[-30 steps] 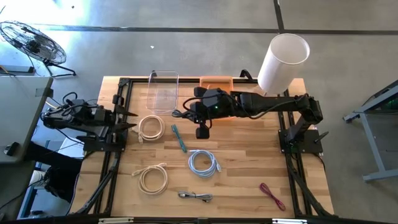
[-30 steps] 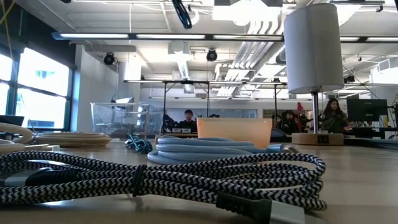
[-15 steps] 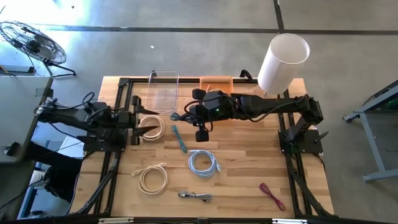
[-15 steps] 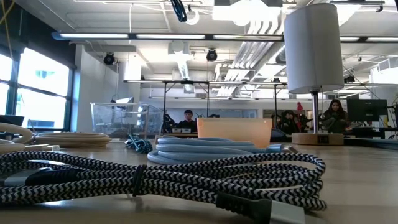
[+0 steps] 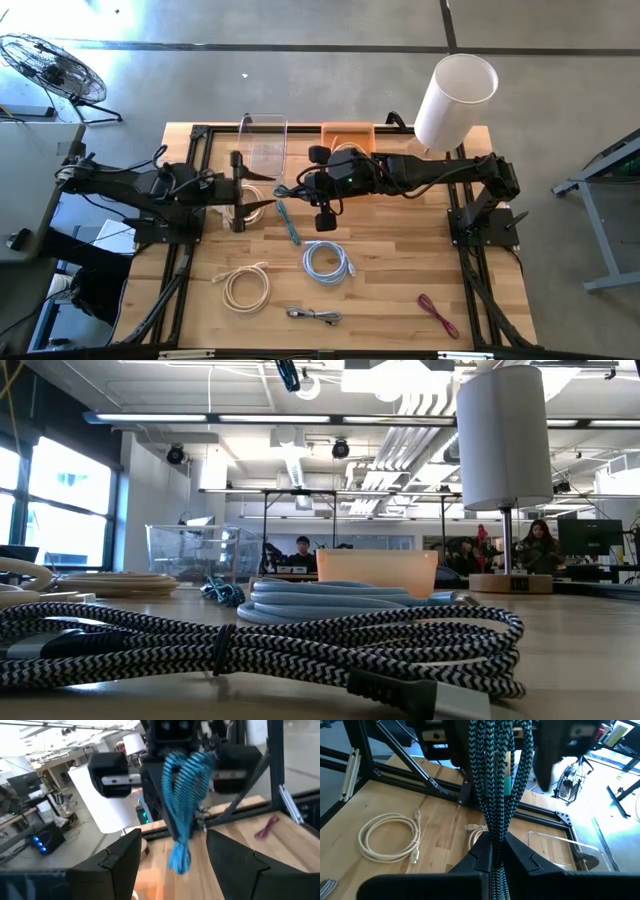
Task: Pick & Place USB Port
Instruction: Put the right black and blue charger cable in the transparent bin
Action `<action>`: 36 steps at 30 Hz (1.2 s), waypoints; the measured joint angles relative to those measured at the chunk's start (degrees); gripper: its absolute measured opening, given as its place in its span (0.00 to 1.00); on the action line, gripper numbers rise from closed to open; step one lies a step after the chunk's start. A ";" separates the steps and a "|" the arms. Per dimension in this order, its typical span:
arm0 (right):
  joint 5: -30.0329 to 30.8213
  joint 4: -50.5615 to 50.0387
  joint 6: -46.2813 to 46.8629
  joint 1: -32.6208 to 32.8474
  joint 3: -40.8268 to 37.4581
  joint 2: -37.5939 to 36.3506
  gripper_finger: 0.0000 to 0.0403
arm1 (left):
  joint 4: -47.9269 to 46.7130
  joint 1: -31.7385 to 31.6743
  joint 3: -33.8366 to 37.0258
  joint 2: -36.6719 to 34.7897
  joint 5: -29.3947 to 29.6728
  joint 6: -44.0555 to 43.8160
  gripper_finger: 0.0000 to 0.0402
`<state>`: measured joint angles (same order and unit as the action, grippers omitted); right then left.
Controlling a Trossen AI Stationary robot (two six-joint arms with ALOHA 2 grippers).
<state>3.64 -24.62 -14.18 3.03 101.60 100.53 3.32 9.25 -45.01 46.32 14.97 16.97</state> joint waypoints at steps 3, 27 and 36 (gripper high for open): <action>0.01 -0.02 -0.42 0.15 0.00 0.00 0.04 | -0.04 -2.85 -1.05 1.73 -3.80 -3.32 0.55; 0.11 -1.77 -2.66 0.28 0.09 0.07 0.04 | 8.14 -6.64 -3.52 7.24 -26.05 -5.35 0.55; -0.42 -2.97 -2.70 0.31 -0.01 0.07 0.04 | 7.23 -6.68 -3.52 8.09 -26.97 -0.84 0.20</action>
<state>3.22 -27.59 -16.88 3.33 101.59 100.60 10.55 2.57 -48.53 54.41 -12.00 16.13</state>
